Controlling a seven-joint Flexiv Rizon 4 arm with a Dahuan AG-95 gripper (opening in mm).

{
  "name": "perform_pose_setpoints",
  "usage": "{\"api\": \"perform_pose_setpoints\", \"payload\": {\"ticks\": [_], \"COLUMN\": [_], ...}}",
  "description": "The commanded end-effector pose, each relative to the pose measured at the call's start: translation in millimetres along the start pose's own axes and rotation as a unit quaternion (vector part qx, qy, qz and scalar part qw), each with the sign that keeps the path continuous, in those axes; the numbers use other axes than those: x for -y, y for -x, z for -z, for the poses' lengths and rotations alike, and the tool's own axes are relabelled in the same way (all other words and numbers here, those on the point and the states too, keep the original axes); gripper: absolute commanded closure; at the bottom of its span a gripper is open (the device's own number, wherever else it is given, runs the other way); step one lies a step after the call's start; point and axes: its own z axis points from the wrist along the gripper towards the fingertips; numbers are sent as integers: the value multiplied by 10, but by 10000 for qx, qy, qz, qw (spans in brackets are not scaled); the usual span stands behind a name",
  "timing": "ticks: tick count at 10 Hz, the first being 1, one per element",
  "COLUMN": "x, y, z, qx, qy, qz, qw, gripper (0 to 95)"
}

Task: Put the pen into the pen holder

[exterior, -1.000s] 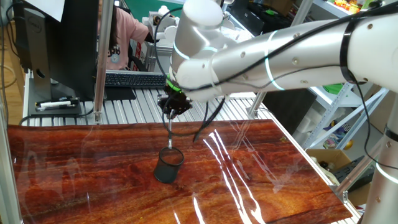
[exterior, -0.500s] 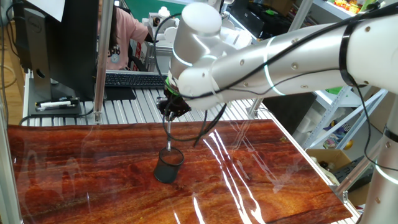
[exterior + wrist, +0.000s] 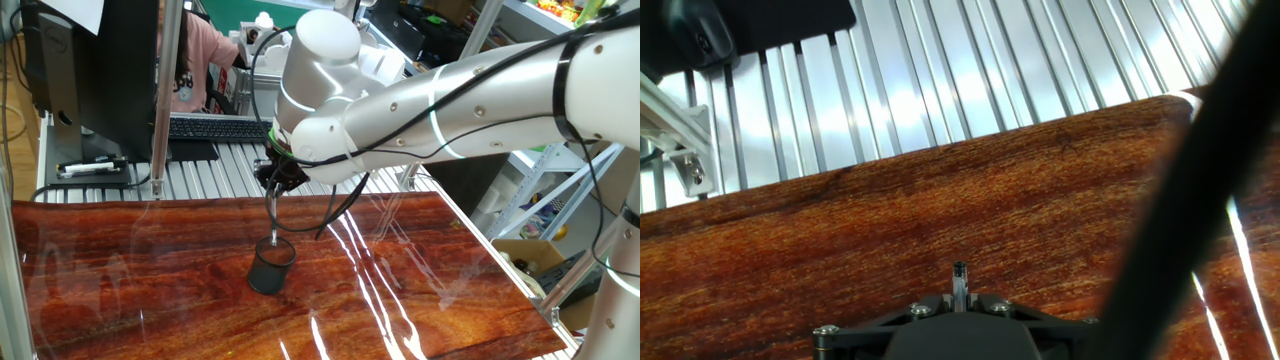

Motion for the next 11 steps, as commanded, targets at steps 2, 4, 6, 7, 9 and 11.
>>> {"api": "perform_pose_setpoints", "payload": {"ticks": [2, 4, 6, 7, 9, 11], "x": [17, 28, 29, 21, 20, 19], "y": [-48, -82, -105, -107, -108, -108], "z": [17, 20, 15, 6, 4, 3], "qx": [-18, -8, -13, 15, 92, 230], "qy": [15, 16, 21, 19, 33, 65], "qz": [-12, -9, -6, -23, -16, 0], "qw": [10000, 10000, 10000, 10000, 10000, 9997], "gripper": [950, 950, 950, 950, 950, 950]}}
